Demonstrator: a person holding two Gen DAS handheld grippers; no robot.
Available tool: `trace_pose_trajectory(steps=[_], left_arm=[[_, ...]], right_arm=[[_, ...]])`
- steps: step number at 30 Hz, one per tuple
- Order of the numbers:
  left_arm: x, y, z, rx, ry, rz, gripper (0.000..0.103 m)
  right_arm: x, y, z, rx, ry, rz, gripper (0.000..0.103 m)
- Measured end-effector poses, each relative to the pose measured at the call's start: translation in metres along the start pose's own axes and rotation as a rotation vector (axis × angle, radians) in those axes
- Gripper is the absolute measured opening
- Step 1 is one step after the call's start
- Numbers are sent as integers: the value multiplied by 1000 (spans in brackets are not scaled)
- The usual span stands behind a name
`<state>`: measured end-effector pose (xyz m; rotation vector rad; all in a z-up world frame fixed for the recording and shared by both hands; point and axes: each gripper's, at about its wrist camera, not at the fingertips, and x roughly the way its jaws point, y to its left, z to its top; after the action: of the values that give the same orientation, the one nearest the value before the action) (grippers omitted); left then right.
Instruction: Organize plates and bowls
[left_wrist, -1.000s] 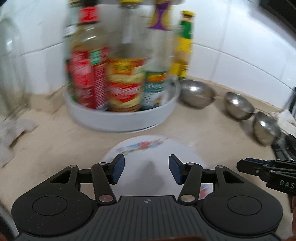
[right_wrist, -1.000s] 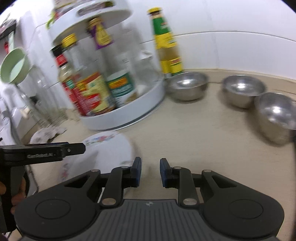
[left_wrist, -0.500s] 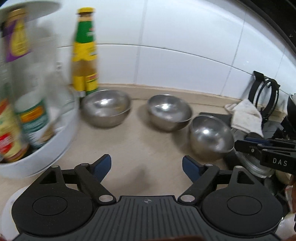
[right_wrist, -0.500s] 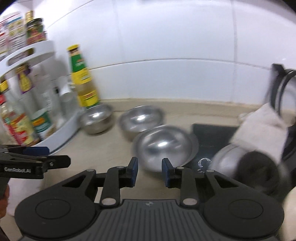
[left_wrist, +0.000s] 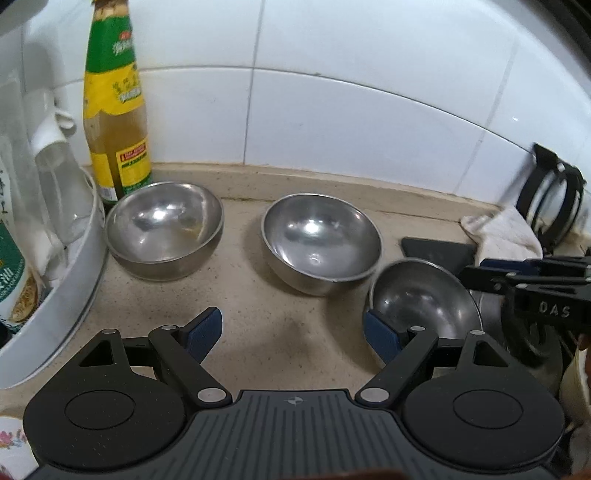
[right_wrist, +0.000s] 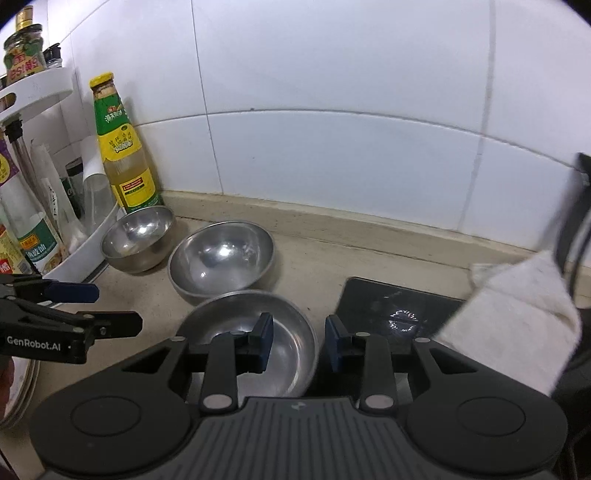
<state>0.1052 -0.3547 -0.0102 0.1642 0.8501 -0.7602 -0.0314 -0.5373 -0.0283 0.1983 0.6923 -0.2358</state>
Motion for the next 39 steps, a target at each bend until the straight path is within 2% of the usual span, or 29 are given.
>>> trace_pose_trajectory(steps=[3, 9, 11, 13, 14, 16, 17, 23, 26, 27, 28, 32, 35, 37, 39], left_arm=[[4, -2, 2, -18, 23, -32, 88], [28, -29, -4, 23, 69, -110, 84], [41, -37, -8, 38, 101, -117, 78], [52, -40, -14, 42, 140, -124, 64], [53, -39, -17, 39, 150, -137, 62], [51, -38, -22, 49, 166, -156, 44], [48, -38, -24, 57, 173, -159, 42], [11, -25, -42, 90, 186, -162, 44], [-7, -9, -51, 70, 209, -169, 51], [-12, -3, -53, 65, 213, -151, 57], [-16, 1, -52, 61, 209, -135, 61], [-27, 19, -37, 27, 150, -88, 64], [-25, 22, -13, -14, 89, -99, 67], [-19, 19, 2, -20, 57, -102, 72], [-11, 13, 12, -10, 33, -105, 72]], right_arm=[[18, -5, 7, -3, 41, 27, 30], [41, -17, 3, -25, 121, 35, 30], [49, -20, -1, -17, 163, 58, 28], [55, -21, -6, 6, 208, 92, 15], [56, -20, -9, 6, 226, 101, 15], [53, -16, -13, 1, 232, 129, 15], [50, -12, -15, 0, 238, 140, 15], [34, 9, -29, 37, 318, 275, 13], [28, 25, -38, 33, 362, 350, 14], [29, 30, -38, 32, 377, 377, 15], [28, 33, -37, 33, 371, 383, 15], [22, 30, -20, 19, 299, 351, 19], [22, 18, 3, 37, 245, 306, 20], [21, 12, 14, 37, 231, 314, 23], [20, 10, 19, 27, 235, 338, 23]])
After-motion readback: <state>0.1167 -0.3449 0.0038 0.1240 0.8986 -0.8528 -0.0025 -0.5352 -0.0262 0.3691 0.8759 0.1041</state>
